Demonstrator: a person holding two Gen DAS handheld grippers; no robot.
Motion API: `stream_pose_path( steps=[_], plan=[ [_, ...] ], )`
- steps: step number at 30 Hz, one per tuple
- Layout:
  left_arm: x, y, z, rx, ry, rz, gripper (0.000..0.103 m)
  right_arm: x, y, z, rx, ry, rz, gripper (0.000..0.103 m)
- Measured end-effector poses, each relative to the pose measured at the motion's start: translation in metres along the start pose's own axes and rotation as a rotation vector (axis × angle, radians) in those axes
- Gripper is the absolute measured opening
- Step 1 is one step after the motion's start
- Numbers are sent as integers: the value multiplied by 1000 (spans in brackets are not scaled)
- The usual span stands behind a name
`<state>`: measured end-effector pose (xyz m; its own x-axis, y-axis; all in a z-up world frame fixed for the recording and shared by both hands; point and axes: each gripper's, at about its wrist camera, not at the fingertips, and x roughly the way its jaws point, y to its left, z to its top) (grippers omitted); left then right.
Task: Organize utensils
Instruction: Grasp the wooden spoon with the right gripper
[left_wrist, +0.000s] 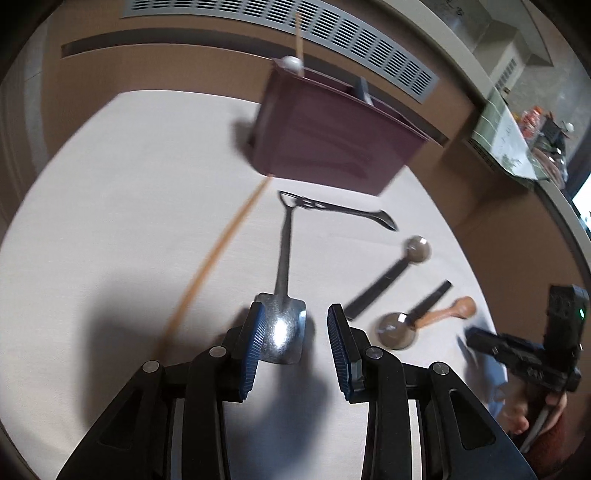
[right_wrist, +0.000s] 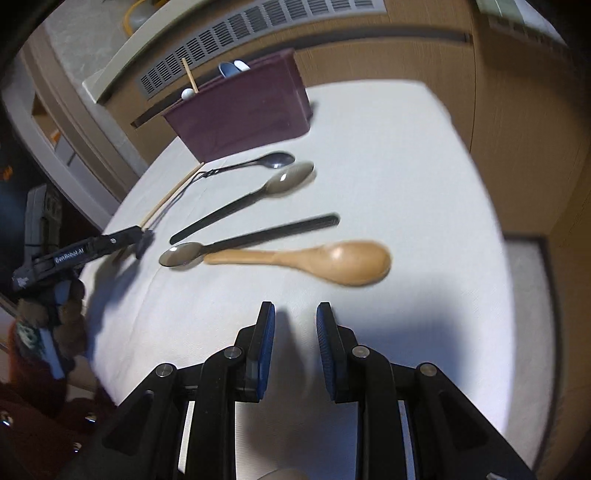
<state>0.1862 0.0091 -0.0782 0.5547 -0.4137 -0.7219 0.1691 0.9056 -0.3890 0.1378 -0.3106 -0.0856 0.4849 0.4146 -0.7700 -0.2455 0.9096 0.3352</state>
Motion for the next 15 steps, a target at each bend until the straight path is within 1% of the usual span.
stream_pose_path(
  steps=[2, 3, 7, 9, 12, 14, 15],
  plan=[
    [1, -5, -2, 10, 20, -36, 34, 4, -5, 7, 51, -12, 13, 22],
    [1, -7, -3, 12, 23, -41, 35, 7, -7, 11, 71, -16, 13, 21],
    [-1, -8, -4, 8, 24, -36, 35, 19, -14, 30, 140, -42, 15, 21],
    [-5, -5, -2, 1, 7, -15, 35, 28, -16, 43, 162, -53, -1, 21],
    [-11, 2, 2, -10, -29, 15, 35, 41, -11, 63, 132, -48, -46, 24],
    [-15, 8, 4, -20, -44, 32, 35, 49, -4, 75, 89, -43, -85, 30],
    [-17, 11, 6, -26, -51, 45, 35, 55, 2, 80, 55, -38, -117, 31]
  ],
)
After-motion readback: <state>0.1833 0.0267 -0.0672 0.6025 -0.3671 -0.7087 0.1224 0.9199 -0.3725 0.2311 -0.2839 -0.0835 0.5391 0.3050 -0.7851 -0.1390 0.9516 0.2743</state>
